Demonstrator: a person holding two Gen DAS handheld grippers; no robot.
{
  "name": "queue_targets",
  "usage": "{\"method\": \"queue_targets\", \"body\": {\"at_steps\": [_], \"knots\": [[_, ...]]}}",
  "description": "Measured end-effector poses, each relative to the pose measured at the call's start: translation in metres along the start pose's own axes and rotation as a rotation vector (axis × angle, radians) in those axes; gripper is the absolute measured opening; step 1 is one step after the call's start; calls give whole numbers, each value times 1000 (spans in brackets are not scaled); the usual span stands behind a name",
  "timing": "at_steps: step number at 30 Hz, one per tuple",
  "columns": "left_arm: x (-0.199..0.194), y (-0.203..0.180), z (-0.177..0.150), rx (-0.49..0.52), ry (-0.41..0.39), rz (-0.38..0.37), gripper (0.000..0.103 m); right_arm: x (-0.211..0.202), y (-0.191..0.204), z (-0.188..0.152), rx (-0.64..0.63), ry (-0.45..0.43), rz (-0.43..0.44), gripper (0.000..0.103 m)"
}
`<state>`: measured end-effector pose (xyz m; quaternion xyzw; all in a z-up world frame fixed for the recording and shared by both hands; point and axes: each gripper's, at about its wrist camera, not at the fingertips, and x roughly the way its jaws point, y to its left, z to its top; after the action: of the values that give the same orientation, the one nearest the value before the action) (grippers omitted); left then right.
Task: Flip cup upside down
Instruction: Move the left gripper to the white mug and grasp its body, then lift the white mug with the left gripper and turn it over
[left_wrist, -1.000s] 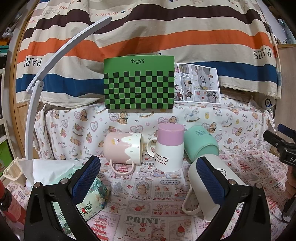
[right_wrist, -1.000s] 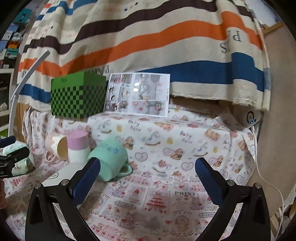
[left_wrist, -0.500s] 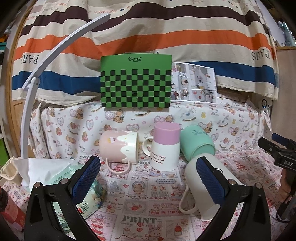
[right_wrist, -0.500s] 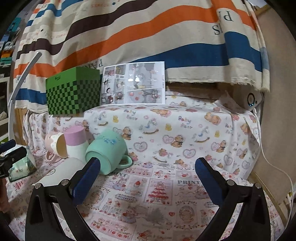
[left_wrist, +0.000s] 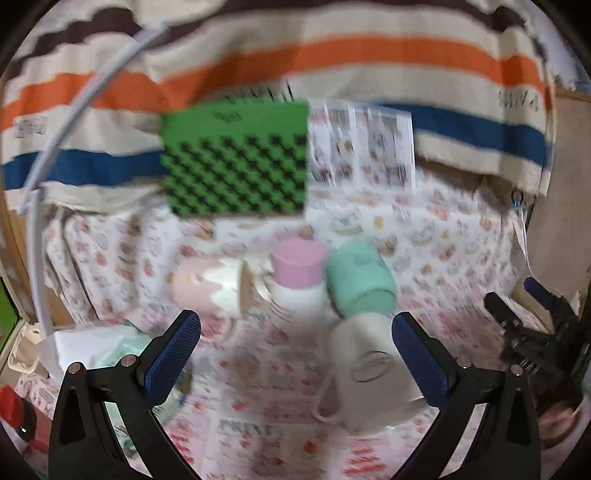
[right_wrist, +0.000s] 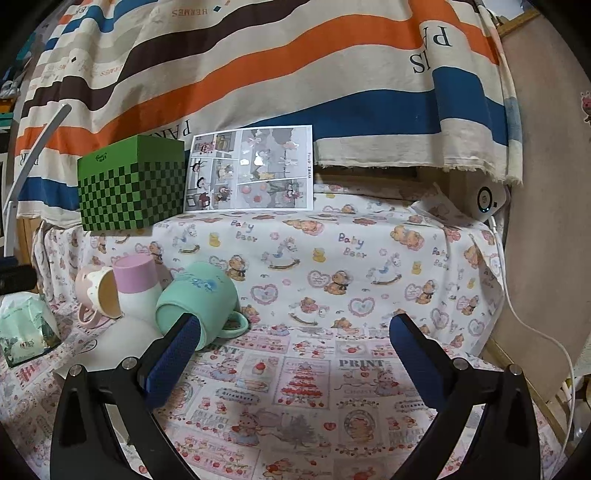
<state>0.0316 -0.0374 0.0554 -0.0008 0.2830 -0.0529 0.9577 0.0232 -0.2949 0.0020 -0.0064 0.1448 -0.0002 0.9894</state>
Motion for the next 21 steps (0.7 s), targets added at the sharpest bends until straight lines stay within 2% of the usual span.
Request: {"method": "queue_targets", "body": {"at_steps": [3,5,7,10,12,15,21], "knots": [[21,-14,21,-20,156,-61,103,1,-3,0,9,1,-21,103],[34,-22,29,-46,224,-68,103,1,-4,0,13,1,-31,103],[49,-28,32,-83,286,-92,103,0,-5,0,16,1,-39,103],[84,-32,30,-147,460,-143,103,1,-5,0,14,1,-49,103],[106,-32,21,-210,541,-167,102,1,-5,0,14,2,-52,103],[128,-33,11,-253,619,-211,101,1,-4,0,12,3,-53,103],[151,-42,-1,-240,667,-186,99,2,-4,0,11,6,-53,103]]}}
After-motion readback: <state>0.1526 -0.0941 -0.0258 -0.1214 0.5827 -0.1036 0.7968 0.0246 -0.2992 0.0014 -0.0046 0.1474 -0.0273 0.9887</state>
